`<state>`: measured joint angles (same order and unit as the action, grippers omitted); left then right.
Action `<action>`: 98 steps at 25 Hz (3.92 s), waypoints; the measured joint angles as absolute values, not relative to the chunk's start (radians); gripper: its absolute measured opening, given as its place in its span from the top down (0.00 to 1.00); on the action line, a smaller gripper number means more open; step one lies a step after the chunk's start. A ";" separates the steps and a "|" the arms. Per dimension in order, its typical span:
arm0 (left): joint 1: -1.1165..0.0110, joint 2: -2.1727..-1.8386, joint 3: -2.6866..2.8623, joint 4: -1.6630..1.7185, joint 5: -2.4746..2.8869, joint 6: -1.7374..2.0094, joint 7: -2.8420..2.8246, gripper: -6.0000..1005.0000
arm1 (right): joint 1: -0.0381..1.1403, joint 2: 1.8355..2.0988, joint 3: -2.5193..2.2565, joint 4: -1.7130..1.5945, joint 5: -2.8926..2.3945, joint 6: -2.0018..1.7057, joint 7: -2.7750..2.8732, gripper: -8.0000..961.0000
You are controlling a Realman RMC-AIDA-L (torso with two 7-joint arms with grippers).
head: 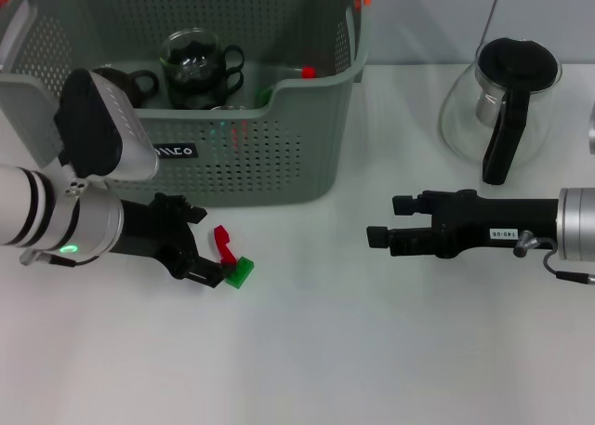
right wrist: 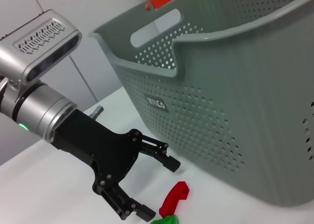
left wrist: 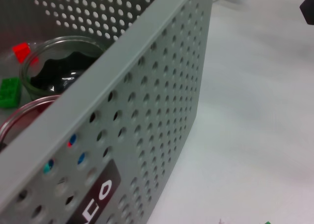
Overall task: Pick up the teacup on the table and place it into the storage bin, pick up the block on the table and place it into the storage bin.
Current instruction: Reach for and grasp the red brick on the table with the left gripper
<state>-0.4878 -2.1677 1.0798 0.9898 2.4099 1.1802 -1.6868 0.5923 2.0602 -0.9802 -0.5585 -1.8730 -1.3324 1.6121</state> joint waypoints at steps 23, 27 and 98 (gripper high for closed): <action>-0.484 -2.171 1.081 0.980 2.410 1.149 -1.675 0.06 | 0.593 2.060 -0.980 -0.557 -1.873 -1.331 1.612 0.08; -0.479 -2.171 1.081 0.979 2.410 1.142 -1.675 0.06 | 0.594 2.060 -0.980 -0.557 -1.873 -1.331 1.612 0.08; -0.511 -2.166 1.122 0.939 2.378 1.152 -1.525 0.08 | 0.592 2.060 -0.980 -0.563 -1.873 -1.335 1.612 0.08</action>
